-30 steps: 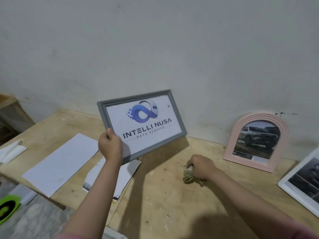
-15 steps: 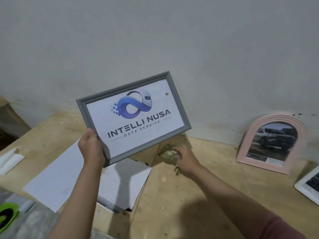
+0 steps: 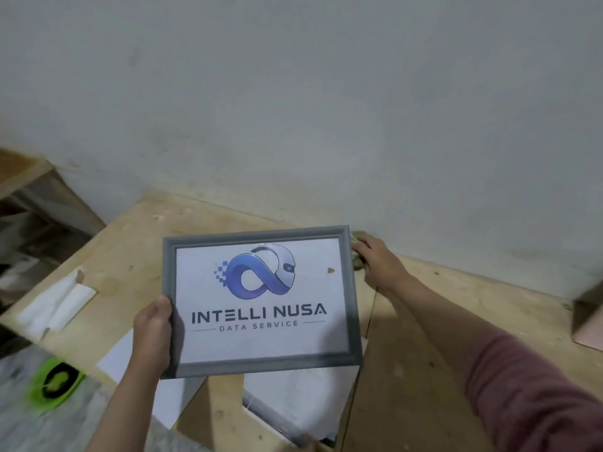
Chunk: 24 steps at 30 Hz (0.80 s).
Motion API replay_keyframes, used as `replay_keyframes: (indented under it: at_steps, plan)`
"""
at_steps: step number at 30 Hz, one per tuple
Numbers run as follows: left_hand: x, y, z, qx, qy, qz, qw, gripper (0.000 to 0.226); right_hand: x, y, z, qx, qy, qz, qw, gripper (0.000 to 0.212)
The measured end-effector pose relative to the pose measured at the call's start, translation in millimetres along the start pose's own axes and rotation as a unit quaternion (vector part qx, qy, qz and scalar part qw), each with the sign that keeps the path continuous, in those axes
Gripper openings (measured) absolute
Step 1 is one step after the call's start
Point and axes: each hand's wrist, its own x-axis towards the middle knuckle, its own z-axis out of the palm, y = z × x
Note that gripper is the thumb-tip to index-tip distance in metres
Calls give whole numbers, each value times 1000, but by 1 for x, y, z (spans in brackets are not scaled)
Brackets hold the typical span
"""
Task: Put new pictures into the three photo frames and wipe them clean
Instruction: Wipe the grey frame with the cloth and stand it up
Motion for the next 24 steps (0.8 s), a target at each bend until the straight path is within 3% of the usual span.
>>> replay_keyframes:
  at_steps: [4, 7, 10, 12, 14, 17, 19, 20, 21, 24]
  plan:
    - [8, -19, 2, 30, -34, 28, 999, 36, 9, 1, 13, -159, -114, -20, 981, 73]
    - [13, -35, 1, 45, -61, 26, 997, 41, 9, 0, 16, -185, -178, 27, 966, 70]
    - [13, -44, 4, 64, -80, 28, 994, 45, 5, -10, 7, -143, -126, 30, 981, 65]
    - [11, -46, 10, 70, -92, 30, 993, 45, -10, -22, -2, 20, -13, 80, 996, 49]
    - [10, -48, 19, 67, -101, 32, 992, 43, -33, -38, -13, 222, 107, 176, 953, 37]
    - [5, -45, 35, 63, -125, 27, 990, 40, -75, -64, -41, 438, 188, 329, 816, 30]
    - [-1, -40, 48, 59, -143, 33, 987, 35, -106, -76, -57, 556, 190, 374, 718, 36]
    - [-6, -37, 56, 54, -151, 37, 986, 33, -122, -81, -63, 574, 181, 385, 699, 39]
    - [-12, -33, 64, 49, -162, 45, 985, 32, -137, -83, -66, 563, 181, 393, 704, 41]
    - [-29, -21, 95, 27, -196, 65, 978, 32, -168, -76, -67, 475, 208, 409, 751, 33]
